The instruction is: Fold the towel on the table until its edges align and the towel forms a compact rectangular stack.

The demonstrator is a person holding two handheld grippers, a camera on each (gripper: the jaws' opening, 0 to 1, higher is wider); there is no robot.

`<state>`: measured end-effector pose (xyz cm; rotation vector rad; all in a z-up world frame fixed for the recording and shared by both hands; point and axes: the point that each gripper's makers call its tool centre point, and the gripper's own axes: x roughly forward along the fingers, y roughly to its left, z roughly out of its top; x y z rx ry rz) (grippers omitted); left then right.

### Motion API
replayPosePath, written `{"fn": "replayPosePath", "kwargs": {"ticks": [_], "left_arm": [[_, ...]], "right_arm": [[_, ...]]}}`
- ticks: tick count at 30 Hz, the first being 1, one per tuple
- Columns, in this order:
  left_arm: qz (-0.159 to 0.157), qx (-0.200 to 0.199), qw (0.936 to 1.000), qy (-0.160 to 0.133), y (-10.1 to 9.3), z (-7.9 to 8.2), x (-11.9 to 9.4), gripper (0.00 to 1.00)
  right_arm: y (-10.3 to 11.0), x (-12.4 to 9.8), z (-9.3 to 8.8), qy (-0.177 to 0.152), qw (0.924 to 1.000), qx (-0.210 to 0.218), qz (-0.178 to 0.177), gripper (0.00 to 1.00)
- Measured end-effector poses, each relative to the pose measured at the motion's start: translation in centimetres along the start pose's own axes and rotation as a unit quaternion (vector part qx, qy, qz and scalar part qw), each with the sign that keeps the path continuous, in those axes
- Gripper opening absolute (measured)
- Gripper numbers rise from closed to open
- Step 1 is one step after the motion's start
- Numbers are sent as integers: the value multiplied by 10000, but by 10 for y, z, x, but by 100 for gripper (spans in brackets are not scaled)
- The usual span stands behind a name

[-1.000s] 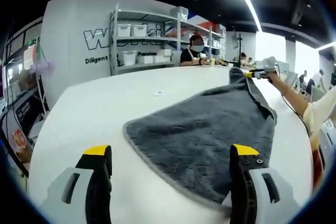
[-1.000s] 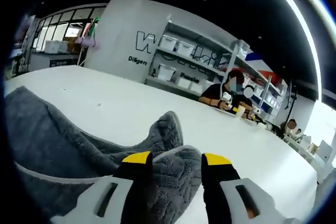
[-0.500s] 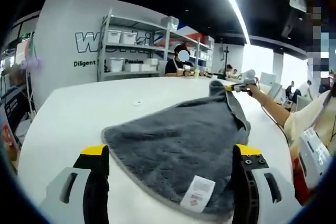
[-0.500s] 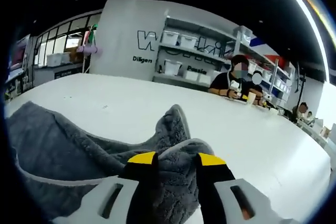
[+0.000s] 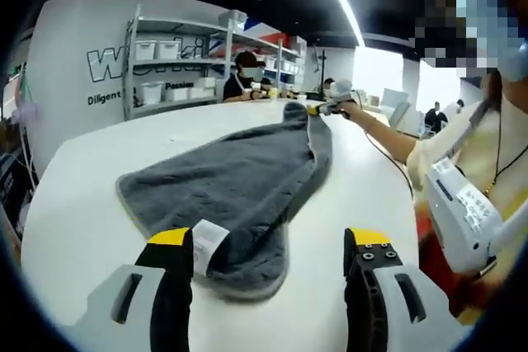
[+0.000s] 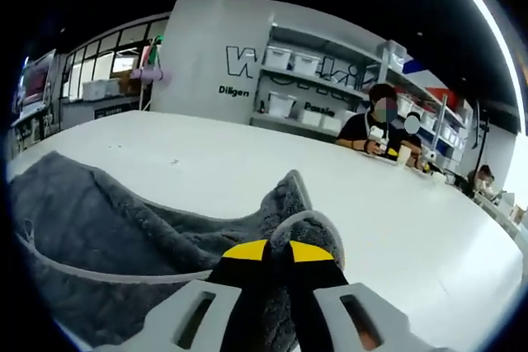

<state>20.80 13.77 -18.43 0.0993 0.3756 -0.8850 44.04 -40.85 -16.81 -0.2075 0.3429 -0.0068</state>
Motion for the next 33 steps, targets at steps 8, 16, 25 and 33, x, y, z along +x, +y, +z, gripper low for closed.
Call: {"fn": "replayPosePath", "kwargs": {"ticks": [8,16,25,33], "left_arm": [[-19,-129,9997,209,0,-16,8,36],[141,-254,9975,644,18,-37,17,22],[112,-249,9966,778,24,-42,20,3],[155,-210,9991,322,23,-20,6,2]], "right_arm": [[3,-5,14,-229,9997,-40,53,2],[2,-22,27,-457,9989,-78,94,1],[-1,-47,35,-702,9975,-24,121,1],[-7,-61,29,-756,9969,132,149,0]]}}
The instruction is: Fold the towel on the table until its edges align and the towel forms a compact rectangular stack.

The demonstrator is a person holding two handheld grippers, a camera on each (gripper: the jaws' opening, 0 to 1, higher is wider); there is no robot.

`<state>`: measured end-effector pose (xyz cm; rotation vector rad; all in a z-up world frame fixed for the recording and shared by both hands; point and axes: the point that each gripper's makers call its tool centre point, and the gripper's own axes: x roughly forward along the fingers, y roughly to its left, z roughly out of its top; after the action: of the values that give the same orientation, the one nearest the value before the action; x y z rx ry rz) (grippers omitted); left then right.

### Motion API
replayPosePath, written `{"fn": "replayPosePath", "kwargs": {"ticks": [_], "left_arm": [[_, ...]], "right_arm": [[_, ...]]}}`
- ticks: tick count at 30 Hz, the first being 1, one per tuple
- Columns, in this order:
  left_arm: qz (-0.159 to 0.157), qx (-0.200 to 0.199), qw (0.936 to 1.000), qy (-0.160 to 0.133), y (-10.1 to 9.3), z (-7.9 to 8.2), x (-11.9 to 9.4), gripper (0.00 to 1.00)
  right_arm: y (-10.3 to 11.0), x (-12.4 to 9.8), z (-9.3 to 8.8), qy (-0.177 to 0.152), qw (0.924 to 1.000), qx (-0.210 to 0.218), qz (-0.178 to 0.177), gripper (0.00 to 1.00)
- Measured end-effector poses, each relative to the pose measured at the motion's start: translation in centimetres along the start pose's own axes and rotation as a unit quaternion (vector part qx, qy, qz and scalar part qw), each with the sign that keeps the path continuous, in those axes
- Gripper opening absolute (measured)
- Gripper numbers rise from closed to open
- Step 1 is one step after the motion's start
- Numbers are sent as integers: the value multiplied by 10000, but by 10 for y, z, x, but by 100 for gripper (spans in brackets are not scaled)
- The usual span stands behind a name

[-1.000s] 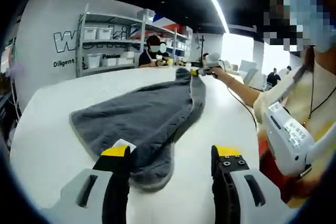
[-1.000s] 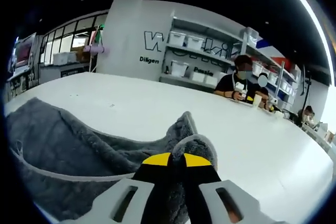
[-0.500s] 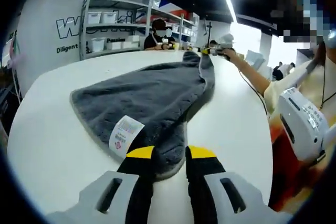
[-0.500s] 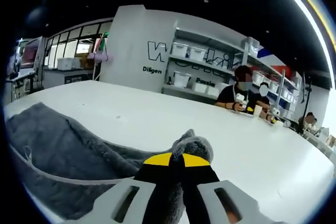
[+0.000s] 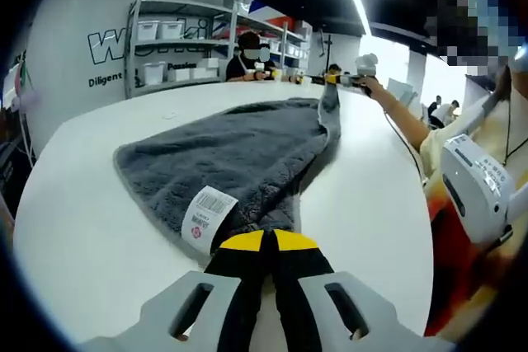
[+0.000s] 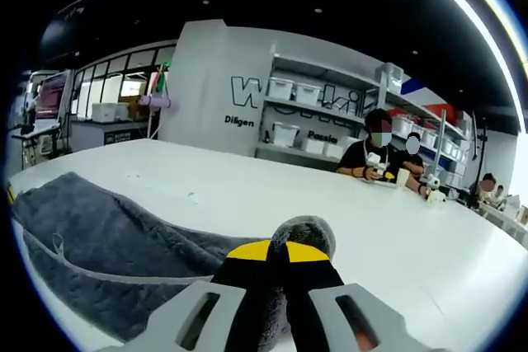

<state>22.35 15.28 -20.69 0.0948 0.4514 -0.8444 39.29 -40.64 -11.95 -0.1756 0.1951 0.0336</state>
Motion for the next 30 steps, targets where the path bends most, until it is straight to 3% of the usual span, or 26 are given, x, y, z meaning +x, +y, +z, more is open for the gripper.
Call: {"fn": "replayPosePath", "kwargs": {"ticks": [7,16,21,30], "left_arm": [[98,-92,9989,-447,3,20,-22,2],[74,-135,9988,-466,-4,16,-29,2],[200,-170,9990,-372,-1,7,-32,2],[442,-274,9983,-268,7,-6,-43,2]], "right_arm": [[-17,-37,1,-255,9992,290,-115,0],[-36,-91,-35,-162,9971,703,-243,0],[-33,-115,-56,-31,9962,844,-202,1],[-15,-145,-104,646,9935,923,133,1]]}}
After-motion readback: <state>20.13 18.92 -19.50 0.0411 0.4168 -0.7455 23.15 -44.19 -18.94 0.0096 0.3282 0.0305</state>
